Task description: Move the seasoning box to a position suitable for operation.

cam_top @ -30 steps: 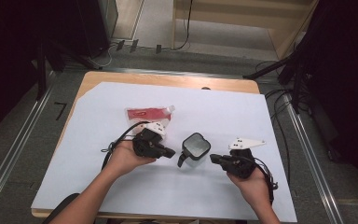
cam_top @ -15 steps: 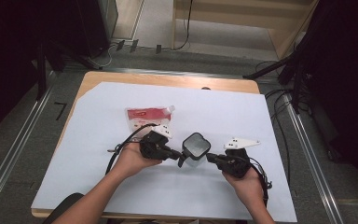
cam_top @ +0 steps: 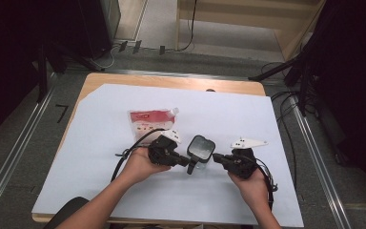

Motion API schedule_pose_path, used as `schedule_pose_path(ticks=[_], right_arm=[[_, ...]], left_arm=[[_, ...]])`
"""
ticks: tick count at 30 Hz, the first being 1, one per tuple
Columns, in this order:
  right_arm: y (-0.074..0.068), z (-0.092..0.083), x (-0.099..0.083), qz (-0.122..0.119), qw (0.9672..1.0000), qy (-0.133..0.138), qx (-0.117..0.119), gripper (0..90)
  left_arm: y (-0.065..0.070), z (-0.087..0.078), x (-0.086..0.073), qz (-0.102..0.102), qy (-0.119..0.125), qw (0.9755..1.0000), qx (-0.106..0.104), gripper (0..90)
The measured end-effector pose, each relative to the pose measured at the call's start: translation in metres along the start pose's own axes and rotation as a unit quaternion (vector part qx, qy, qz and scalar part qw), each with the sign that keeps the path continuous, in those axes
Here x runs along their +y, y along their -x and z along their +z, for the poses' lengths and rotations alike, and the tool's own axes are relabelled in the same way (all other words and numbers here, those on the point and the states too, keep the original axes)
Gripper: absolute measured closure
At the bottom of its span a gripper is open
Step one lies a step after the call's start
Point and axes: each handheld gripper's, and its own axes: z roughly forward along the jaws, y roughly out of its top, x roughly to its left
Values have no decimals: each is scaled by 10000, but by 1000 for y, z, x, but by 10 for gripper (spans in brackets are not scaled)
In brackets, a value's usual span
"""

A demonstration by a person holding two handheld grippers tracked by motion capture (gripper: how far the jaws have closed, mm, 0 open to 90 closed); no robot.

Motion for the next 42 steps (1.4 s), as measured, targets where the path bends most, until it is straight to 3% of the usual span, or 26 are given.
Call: schedule_pose_path(ticks=[11,22,31,37,38,42], right_arm=[[3,2,4,114,9998,53,-171,900],[8,7,8,252,9994,83,-235,900],[12,14,12,301,9991,118,-277,900],[11,8,11,195,9995,97,-216,900],[11,8,11,195,9995,97,-216,900],[6,0,11,172,9995,143,-221,900]], left_arm=[[9,10,6,96,59,9999,31,900],[21,22,12,333,85,9993,164,900],[24,31,16,282,163,9995,53,900],[20,13,14,339,341,9986,-218,900],[21,11,14,339,396,9985,-184,900],[21,2,11,366,297,9986,-235,841]])
